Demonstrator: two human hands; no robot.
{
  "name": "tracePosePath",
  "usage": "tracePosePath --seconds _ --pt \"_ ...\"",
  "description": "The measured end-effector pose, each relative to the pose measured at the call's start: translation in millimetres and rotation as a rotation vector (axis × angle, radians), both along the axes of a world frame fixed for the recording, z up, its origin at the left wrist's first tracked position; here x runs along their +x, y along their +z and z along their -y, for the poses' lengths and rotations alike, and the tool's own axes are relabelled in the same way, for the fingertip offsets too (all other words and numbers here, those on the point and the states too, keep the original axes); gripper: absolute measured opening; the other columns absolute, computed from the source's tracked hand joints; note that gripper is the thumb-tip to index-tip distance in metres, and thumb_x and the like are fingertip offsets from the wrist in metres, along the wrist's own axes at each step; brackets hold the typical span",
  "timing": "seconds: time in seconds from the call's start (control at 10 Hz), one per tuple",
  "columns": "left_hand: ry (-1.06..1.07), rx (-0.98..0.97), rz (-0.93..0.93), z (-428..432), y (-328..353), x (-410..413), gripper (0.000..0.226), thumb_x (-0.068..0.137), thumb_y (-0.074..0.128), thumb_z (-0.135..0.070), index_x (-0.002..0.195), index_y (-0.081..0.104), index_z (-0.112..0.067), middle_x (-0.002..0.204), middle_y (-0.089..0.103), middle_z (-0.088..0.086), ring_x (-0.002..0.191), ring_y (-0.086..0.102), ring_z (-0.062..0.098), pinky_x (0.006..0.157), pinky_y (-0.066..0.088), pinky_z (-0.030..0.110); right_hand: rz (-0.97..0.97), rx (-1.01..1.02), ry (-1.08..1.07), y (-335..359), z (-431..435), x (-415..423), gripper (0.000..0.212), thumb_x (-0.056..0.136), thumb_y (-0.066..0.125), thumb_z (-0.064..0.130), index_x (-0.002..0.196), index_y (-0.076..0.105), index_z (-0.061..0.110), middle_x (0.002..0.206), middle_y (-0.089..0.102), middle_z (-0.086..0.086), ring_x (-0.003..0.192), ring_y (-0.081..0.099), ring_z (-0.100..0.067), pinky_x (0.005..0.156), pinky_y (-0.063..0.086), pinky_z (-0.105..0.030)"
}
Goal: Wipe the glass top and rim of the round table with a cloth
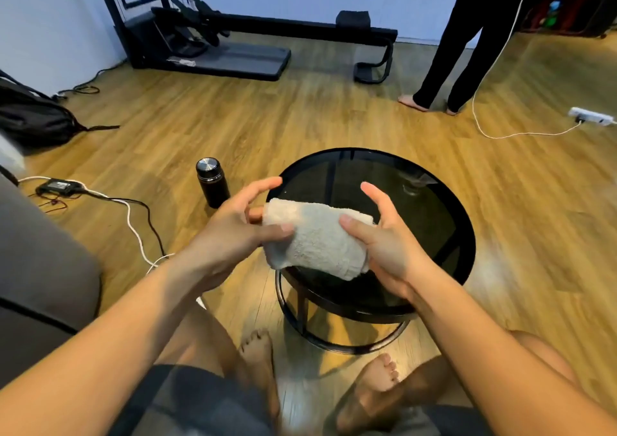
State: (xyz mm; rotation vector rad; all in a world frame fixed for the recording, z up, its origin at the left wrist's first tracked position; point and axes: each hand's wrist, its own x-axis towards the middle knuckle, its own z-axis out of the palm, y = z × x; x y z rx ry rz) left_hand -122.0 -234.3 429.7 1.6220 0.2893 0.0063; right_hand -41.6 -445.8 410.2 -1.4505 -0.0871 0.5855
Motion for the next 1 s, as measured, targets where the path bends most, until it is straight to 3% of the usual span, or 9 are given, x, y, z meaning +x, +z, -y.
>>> tracePosePath --seconds 0.1,0.2,0.3,0.5,0.6,0.7,0.8,0.9,1.0 --pt "-0.055 0.283 -0.001 -31.6 -3.4 2.9 0.069 0.061 0.090 -0.006 0.117 0.064 -0.037 0.099 0.074 -0.002 0.098 0.070 0.020 0.088 0.057 0.044 0.032 0.006 0.139 9.1 -20.2 8.1 0.071 0.076 0.081 0.011 0.137 0.049 0.027 0.121 0.063 -0.008 0.109 0.065 -0.027 0.088 0.057 -0.052" --pt "0.039 0.683 0.053 -78.4 -6.9 13.3 0.037 0.057 0.089 -0.028 0.087 0.069 -0.031 0.077 0.066 -0.011 0.072 0.061 0.005 0.076 0.056 0.043 0.433 -0.470 0.341 10.8 -75.7 28.4 0.067 0.060 0.090 0.018 0.120 0.059 0.022 0.108 0.065 0.001 0.102 0.064 -0.019 0.087 0.057 -0.042" --pt "0.067 0.700 0.097 -116.1 -17.3 20.7 0.035 0.055 0.081 -0.038 0.083 0.069 -0.021 0.077 0.062 -0.011 0.071 0.056 0.002 0.076 0.050 0.036 0.635 -0.673 0.306 1.5 -123.1 44.6 0.045 0.061 0.085 0.030 0.100 0.066 0.021 0.097 0.066 0.001 0.099 0.061 -0.020 0.083 0.054 -0.042" --pt "0.200 0.070 -0.131 -211.6 -101.3 32.9 0.015 0.084 0.073 -0.010 0.095 0.064 -0.013 0.082 0.070 -0.003 0.069 0.066 0.007 0.062 0.053 0.019 0.114 -0.269 0.187 -74.2 -227.7 65.3 0.032 0.077 0.080 0.012 0.105 0.064 0.012 0.102 0.071 -0.010 0.091 0.070 -0.024 0.078 0.060 -0.037" --pt "0.441 -0.087 -0.260 -242.5 -192.5 41.1 0.022 0.088 0.070 -0.014 0.106 0.059 -0.008 0.086 0.065 0.009 0.058 0.062 0.012 0.052 0.048 0.021 -0.009 -0.348 -0.009 -156.6 -281.9 63.2 0.036 0.085 0.074 0.018 0.113 0.053 0.025 0.111 0.065 0.000 0.098 0.066 -0.019 0.085 0.057 -0.032" --pt "0.476 -0.159 -0.315 -250.9 -244.7 48.4 0.029 0.086 0.073 -0.011 0.109 0.057 -0.006 0.085 0.060 0.011 0.059 0.058 0.014 0.053 0.045 0.022 -0.050 -0.387 -0.122 -200.5 -305.1 68.1 0.041 0.091 0.066 0.011 0.127 0.049 0.019 0.129 0.053 -0.004 0.116 0.056 -0.020 0.090 0.050 -0.021" --pt "0.472 -0.222 -0.381 -252.3 -301.8 65.2 0.024 0.089 0.068 -0.007 0.110 0.056 -0.009 0.077 0.056 0.007 0.058 0.052 0.013 0.051 0.042 0.020 -0.131 -0.421 -0.215 -247.7 -323.6 89.2 0.053 0.096 0.057 0.004 0.143 0.035 0.013 0.152 0.032 -0.012 0.117 0.041 -0.010 0.071 0.041 -0.002" --pt "0.503 -0.258 -0.512 -253.8 -333.7 77.8 0.035 0.091 0.068 -0.017 0.121 0.052 -0.010 0.089 0.060 0.008 0.063 0.055 0.012 0.053 0.044 0.020 -0.117 -0.566 -0.241 -277.8 -329.0 102.2 0.066 0.096 0.058 0.016 0.151 0.023 0.022 0.155 0.031 -0.010 0.124 0.047 -0.018 0.083 0.041 -0.016" --pt "0.433 0.005 -0.820 -254.5 -357.1 80.8 0.060 0.092 0.063 -0.039 0.141 0.042 -0.012 0.124 0.059 0.011 0.101 0.060 0.028 0.064 0.041 0.028 -0.182 -0.773 -0.272 -293.8 -330.1 100.7 0.078 0.097 0.055 0.028 0.155 0.004 0.029 0.160 0.022 -0.007 0.132 0.046 -0.029 0.087 0.038 -0.024"
